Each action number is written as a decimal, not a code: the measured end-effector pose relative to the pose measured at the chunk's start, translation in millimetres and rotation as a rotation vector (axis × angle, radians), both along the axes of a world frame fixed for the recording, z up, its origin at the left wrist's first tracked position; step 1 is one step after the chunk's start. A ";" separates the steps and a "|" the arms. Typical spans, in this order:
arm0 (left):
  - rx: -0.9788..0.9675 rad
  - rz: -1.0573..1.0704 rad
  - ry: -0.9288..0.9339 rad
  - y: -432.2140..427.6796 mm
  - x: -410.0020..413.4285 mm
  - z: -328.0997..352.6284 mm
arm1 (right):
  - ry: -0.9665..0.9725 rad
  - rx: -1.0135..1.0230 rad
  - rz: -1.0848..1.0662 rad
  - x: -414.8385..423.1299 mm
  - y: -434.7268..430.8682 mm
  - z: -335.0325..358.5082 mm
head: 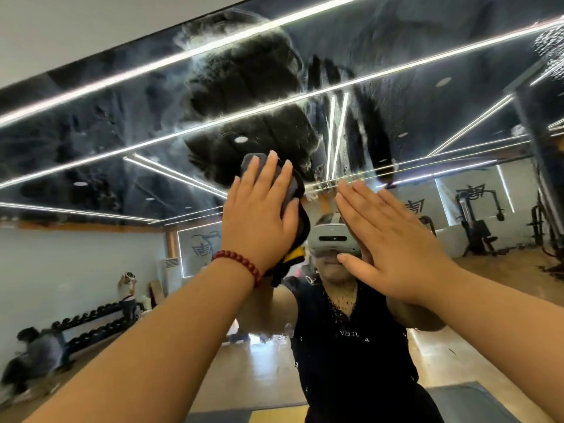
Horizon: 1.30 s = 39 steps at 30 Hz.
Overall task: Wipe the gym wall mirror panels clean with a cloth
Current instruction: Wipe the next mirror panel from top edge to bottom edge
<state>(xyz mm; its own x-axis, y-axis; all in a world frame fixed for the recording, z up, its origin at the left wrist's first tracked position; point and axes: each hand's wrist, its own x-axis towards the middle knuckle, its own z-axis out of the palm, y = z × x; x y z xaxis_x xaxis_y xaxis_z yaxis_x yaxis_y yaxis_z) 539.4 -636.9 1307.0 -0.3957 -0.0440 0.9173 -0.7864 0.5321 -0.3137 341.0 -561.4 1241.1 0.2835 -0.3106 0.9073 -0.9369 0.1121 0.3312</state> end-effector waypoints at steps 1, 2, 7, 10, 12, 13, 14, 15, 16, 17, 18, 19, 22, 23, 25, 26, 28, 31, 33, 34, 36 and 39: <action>0.001 -0.005 0.005 0.7 -0.6 0.7 | -0.005 -0.002 0.004 -0.1 0.0 -0.2; -0.024 -0.018 -0.040 1.3 -1.6 -5.4 | -0.005 -0.006 0.007 0.3 -0.3 -0.7; -0.150 -0.030 -0.279 -0.5 -3.0 -38.6 | -0.012 -0.024 0.013 1.5 -0.5 -1.2; -0.092 -0.007 -0.113 1.8 -4.1 -18.7 | -0.013 -0.006 0.004 1.1 0.2 -1.6; -0.056 -0.029 -0.034 4.6 -9.5 -18.8 | -0.016 0.002 0.000 0.7 0.3 -2.3; -0.070 -0.051 -0.079 4.6 -11.9 -27.2 | -0.019 0.005 0.007 0.9 0.0 -3.1; -0.101 -0.070 -0.162 3.9 -13.3 -38.5 | -0.022 0.004 0.016 1.1 -0.2 -4.3; -0.131 -0.079 -0.243 2.7 -13.0 -47.9 | -0.023 -0.001 0.023 0.9 0.1 -4.7; -0.154 -0.076 -0.294 0.6 -10.8 -50.6 | -0.021 -0.006 0.024 0.3 0.6 -4.8; -0.168 -0.068 -0.305 -1.2 -7.4 -45.7 | -0.017 -0.007 0.022 0.2 0.8 -5.5; -0.166 -0.053 -0.270 -1.3 -5.3 -35.9 | -0.015 -0.008 0.017 0.5 0.8 -6.3; -0.143 -0.033 -0.196 -0.5 -4.8 -23.4 | -0.013 -0.011 0.012 0.8 0.9 -7.3; -0.091 -0.007 -0.070 2.4 -6.7 -1.7 | -0.006 -0.023 0.005 0.8 0.8 -8.8; -0.113 -0.025 -0.122 1.5 -6.2 -8.9 | -0.005 -0.018 0.004 0.5 0.9 -9.6; -0.179 -0.058 -0.297 -0.4 -3.2 -35.6 | -0.007 -0.013 0.007 -0.2 1.2 -11.0; -0.201 -0.064 -0.356 -1.5 0.0 -46.2 | -0.007 -0.013 0.008 -0.5 1.5 -11.1; -0.205 -0.048 -0.369 -4.0 3.8 -47.3 | -0.011 -0.009 0.011 0.2 1.9 -11.9; -0.113 0.001 -0.154 3.2 -3.8 -19.3 | -0.011 -0.023 0.004 2.5 1.9 -12.7; -0.065 -0.016 -0.060 6.6 -10.0 -10.2 | -0.022 -0.030 0.003 2.8 1.2 -14.1; -0.078 -0.035 -0.080 6.6 -11.4 -15.3 | -0.027 -0.025 0.002 2.8 0.9 -15.2; -0.135 -0.063 -0.223 4.8 -9.1 -37.3 | -0.032 -0.017 0.000 3.3 1.0 -18.1; -0.193 -0.078 -0.336 -1.0 3.0 -64.7 | -0.043 -0.007 0.006 4.6 1.8 -25.5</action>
<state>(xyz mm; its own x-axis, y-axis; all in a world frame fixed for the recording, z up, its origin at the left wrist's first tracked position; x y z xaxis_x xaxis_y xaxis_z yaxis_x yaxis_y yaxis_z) 542.4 -637.9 1242.3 -0.6708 0.1583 0.7246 -0.5823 0.4926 -0.6467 345.6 -559.5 1215.7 0.2461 -0.3025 0.9208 -0.9509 0.1087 0.2899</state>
